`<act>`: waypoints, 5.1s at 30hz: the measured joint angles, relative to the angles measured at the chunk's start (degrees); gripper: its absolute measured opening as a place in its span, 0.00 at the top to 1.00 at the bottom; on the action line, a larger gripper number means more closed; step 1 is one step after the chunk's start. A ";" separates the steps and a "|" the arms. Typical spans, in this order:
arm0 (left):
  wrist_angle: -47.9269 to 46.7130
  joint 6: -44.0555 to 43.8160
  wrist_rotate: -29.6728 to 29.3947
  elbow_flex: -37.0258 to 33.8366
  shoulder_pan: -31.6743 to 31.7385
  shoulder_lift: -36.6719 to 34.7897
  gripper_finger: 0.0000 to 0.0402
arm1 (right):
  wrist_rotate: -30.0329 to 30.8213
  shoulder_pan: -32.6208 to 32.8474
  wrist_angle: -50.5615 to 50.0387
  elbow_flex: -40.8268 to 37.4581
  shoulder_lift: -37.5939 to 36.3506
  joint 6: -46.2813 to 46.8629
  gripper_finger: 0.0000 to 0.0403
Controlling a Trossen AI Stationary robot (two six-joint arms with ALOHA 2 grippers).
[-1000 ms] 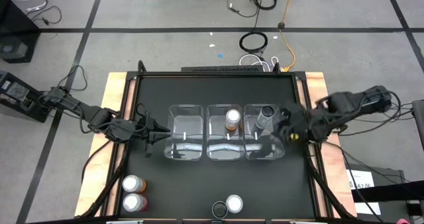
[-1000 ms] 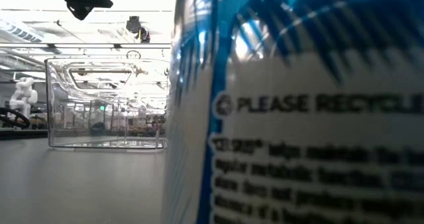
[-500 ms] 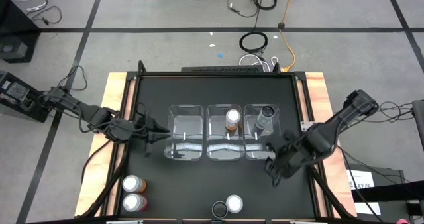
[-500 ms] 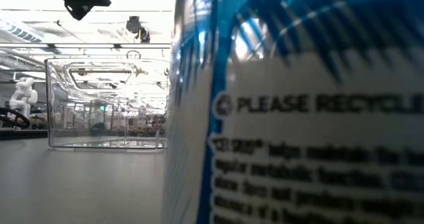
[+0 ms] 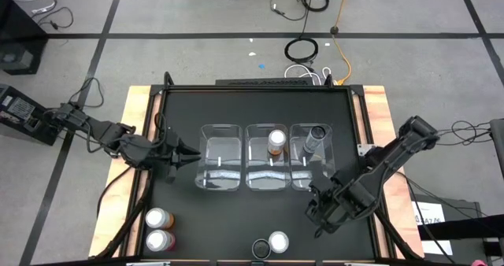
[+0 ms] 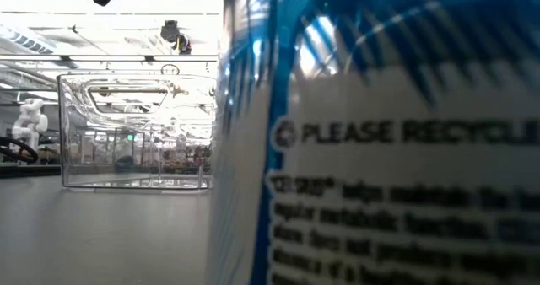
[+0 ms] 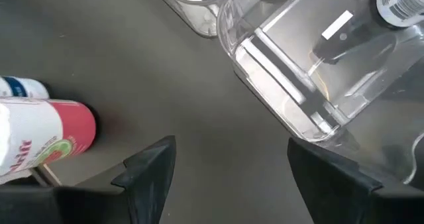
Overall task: Sort soda cans
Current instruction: Put the yellow white soda can into the middle transparent bin
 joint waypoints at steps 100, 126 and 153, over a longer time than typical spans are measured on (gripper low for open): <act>-61.10 -81.21 12.42 31.92 -26.14 31.87 0.04 | 12.07 -0.04 1.16 0.00 0.87 -24.59 0.30; -48.97 -105.94 21.57 22.80 -34.25 39.50 0.04 | 11.65 -0.02 3.72 0.00 0.89 -25.09 0.30; -46.19 -103.91 24.27 22.80 -35.41 47.09 0.04 | 10.03 -0.02 4.59 0.00 0.87 -25.05 0.30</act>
